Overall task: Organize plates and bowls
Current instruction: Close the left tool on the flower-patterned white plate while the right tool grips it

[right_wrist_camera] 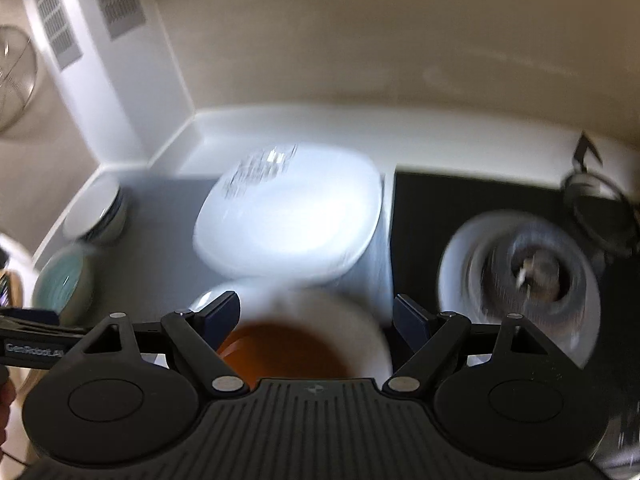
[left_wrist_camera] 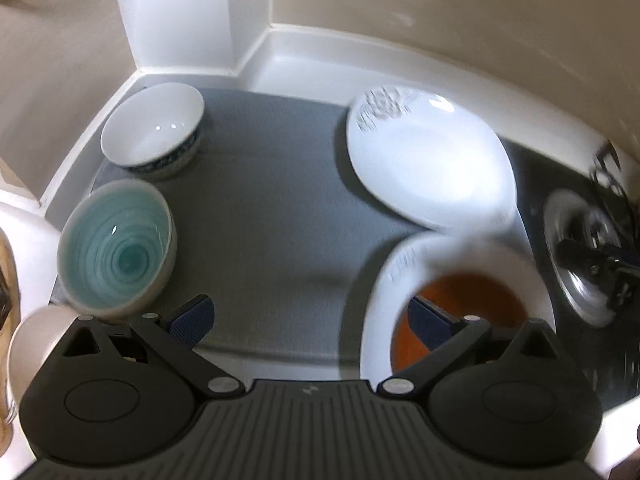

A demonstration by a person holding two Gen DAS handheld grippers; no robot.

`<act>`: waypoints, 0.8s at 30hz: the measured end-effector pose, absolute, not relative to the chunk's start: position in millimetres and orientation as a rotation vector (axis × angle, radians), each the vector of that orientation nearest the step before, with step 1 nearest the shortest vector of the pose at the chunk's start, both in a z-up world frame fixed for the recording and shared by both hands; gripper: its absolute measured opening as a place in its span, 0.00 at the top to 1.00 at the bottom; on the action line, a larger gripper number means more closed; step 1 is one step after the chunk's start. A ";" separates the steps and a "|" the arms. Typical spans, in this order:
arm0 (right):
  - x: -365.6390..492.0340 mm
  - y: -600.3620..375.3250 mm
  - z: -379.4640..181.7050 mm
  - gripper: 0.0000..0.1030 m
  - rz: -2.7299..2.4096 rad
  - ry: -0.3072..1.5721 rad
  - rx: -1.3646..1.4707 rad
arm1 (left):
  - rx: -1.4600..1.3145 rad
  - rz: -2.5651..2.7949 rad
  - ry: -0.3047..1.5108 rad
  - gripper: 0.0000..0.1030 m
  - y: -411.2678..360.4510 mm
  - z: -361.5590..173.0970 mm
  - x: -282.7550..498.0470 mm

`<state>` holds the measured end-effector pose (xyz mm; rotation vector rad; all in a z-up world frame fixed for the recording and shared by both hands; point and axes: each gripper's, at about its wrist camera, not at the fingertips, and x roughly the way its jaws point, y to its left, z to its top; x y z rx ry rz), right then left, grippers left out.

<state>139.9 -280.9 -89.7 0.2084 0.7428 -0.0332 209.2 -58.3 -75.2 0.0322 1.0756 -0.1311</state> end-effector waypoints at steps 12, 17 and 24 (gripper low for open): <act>270.9 -326.2 -135.4 0.17 -0.026 0.777 0.232 | -0.135 -0.058 1.104 0.00 -62.3 -115.8 301.3; 311.1 -328.0 -154.5 0.17 0.012 0.800 0.218 | -0.147 -0.047 1.113 0.00 -65.0 -127.1 314.2; 329.2 -308.0 -157.7 0.13 0.072 0.774 0.130 | -0.151 -0.042 1.120 0.00 -63.9 -134.0 327.0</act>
